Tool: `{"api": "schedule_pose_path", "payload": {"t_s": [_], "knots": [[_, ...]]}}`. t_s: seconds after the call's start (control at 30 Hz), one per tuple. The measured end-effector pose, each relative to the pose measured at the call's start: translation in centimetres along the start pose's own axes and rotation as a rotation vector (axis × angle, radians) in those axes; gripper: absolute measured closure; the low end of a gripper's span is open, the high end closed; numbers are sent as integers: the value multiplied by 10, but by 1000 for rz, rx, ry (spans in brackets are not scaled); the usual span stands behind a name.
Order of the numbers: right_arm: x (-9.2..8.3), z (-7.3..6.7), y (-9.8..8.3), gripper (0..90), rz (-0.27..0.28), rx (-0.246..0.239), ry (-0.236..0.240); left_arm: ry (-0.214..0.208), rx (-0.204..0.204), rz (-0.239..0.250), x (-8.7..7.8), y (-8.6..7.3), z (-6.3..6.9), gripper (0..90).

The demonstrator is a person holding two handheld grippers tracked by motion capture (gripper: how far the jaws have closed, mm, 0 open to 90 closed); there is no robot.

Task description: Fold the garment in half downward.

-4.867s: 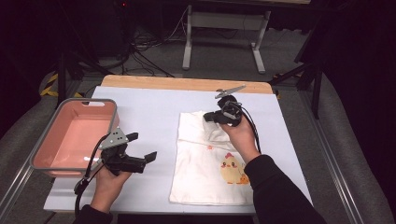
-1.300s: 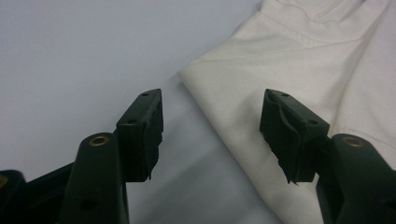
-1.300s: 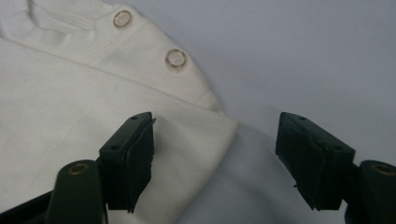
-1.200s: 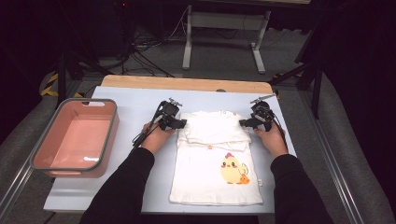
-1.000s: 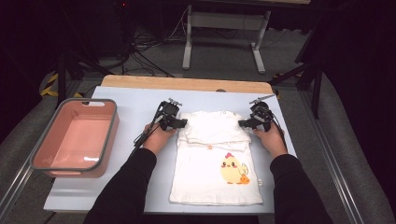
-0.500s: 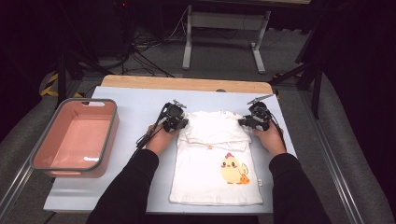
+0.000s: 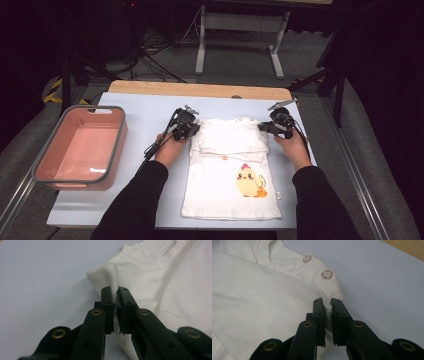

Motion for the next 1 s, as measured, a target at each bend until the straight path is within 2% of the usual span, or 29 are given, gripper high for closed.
{"api": "schedule_pose_path", "payload": {"t_s": [0.17, 0.23, 0.33, 0.43, 0.7, 1.0], "knots": [[-11, 0, 7, 825, 37, -15, -28, -34, -12, 46, -10, 8, 2, 843], [-15, 0, 9, 825, 48, -17, -35, -64, -40, 72, -16, 12, 3, 843], [-19, 0, 11, 825, 58, -20, -41, -75, -44, 85, -20, 15, 4, 843], [-29, -2, 14, 825, 82, -33, -49, -81, -30, 107, -27, 18, 8, 843], [-47, -10, 21, 825, 116, -71, -55, -102, -6, 126, -41, 18, 14, 847], [-68, -24, 22, 826, 148, -123, -68, -158, 21, 173, -66, 13, 23, 850]]}}
Point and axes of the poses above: each handheld gripper's, and its own axes: x roughly forward along the jaws, y roughly out of its top, z roughly to its right, the point moved 9 cm from there along x, roughly forward along the jaws, and after that the axes turned 13 degrees about -x, right-handed, at the moved point
